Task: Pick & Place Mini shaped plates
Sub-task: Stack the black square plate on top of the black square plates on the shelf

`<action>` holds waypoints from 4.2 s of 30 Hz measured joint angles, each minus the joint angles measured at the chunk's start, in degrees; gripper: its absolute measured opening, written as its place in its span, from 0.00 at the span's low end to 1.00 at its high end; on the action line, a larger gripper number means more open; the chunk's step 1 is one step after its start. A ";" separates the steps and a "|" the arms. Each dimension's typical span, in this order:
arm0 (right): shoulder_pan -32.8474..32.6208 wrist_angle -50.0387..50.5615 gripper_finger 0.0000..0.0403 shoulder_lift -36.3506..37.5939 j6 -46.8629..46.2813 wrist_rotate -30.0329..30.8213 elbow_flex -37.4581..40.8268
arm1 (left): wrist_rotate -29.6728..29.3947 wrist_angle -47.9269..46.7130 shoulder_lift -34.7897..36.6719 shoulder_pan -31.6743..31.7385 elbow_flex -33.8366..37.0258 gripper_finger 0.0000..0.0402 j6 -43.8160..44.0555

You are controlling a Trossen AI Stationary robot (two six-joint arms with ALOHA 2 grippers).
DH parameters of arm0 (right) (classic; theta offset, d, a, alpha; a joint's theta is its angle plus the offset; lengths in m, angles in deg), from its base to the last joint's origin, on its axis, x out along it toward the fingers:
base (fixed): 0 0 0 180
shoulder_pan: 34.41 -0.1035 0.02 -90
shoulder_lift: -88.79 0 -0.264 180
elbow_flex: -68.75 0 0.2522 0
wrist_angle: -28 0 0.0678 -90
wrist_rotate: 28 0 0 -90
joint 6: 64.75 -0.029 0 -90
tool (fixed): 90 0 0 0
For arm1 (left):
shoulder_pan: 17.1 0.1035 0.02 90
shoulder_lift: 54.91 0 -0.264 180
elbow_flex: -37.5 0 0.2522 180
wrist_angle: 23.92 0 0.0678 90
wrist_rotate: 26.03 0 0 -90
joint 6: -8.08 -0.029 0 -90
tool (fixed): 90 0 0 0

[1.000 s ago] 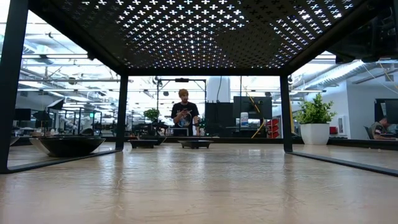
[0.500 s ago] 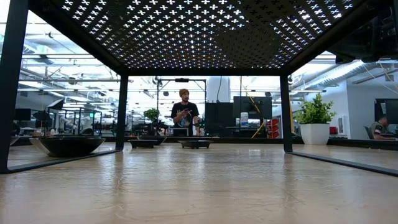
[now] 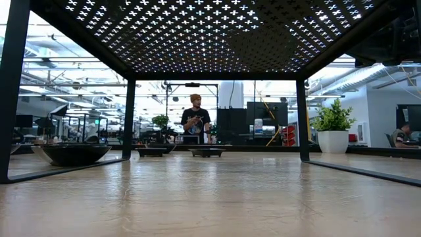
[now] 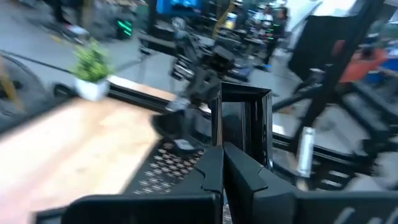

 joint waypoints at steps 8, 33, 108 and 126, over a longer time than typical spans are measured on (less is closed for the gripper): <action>0.00 0.00 0.03 0.00 -0.01 0.00 0.00 | -12.21 0.49 -0.77 -1.08 0.00 0.01 -13.45; 8.36 -37.91 0.10 -9.32 -2.95 -0.18 -2.50 | 0.01 24.36 -3.96 24.35 -0.02 0.01 -50.26; 29.64 -44.48 0.00 -61.95 -5.45 -22.92 -36.85 | -26.57 14.97 -19.96 9.89 -17.05 0.61 -59.75; 11.06 38.36 0.00 -63.73 -28.65 -41.84 -71.08 | -52.59 -7.83 -19.47 -4.10 -17.07 0.60 -30.26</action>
